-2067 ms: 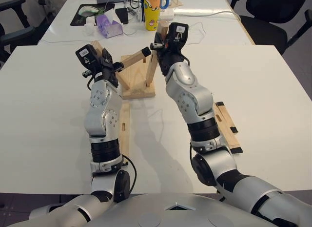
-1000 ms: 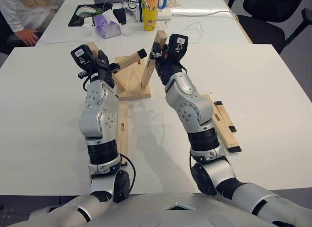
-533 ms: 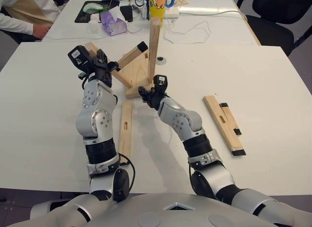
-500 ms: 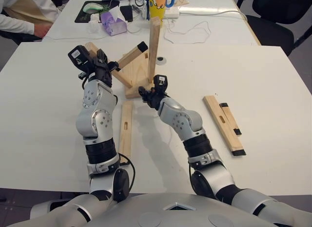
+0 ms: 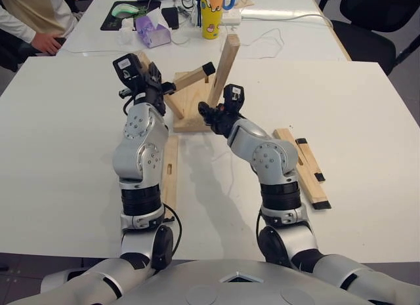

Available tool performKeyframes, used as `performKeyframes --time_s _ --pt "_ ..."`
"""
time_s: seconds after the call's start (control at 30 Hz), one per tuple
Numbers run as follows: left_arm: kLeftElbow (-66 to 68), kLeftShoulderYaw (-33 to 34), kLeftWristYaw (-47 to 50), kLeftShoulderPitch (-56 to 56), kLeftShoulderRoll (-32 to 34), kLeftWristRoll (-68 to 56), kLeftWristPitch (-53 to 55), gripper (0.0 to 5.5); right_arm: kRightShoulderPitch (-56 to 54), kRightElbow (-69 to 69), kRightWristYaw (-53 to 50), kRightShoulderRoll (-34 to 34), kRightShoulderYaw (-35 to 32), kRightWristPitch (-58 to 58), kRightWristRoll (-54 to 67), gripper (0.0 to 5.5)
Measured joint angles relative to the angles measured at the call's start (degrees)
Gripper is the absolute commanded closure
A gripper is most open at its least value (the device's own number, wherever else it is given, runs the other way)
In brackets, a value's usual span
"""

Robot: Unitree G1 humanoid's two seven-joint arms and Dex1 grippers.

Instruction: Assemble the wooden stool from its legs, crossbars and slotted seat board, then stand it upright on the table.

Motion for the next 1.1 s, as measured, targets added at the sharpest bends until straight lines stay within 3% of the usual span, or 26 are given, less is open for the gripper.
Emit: performKeyframes --time_s 0.17,0.2,0.3,0.97,1.1 --pt "0.0 -1.28 -0.85 -0.03 0.17 1.59 0.43 4.43 3.71 -2.23 1.37 -1.96 -0.42 3.37 -1.2 2.49" --pt "0.01 -1.36 -1.09 -0.04 0.26 1.87 0.48 4.07 4.56 -2.66 1.73 -2.29 -0.51 3.68 -1.74 2.49" --pt "0.0 -1.97 -2.22 -0.41 0.45 2.4 0.42 3.66 5.18 -3.03 2.33 -2.71 -0.82 3.87 -3.19 2.49" --pt "-0.31 -3.39 -6.27 -0.55 1.12 5.45 -3.28 3.66 1.1 -0.26 8.61 -2.78 2.5 -7.53 -15.85 2.49" --pt "-0.48 -3.53 -7.18 -0.71 1.03 5.53 -4.5 3.62 -0.23 1.73 9.3 -2.62 2.45 -9.25 -17.02 3.06"
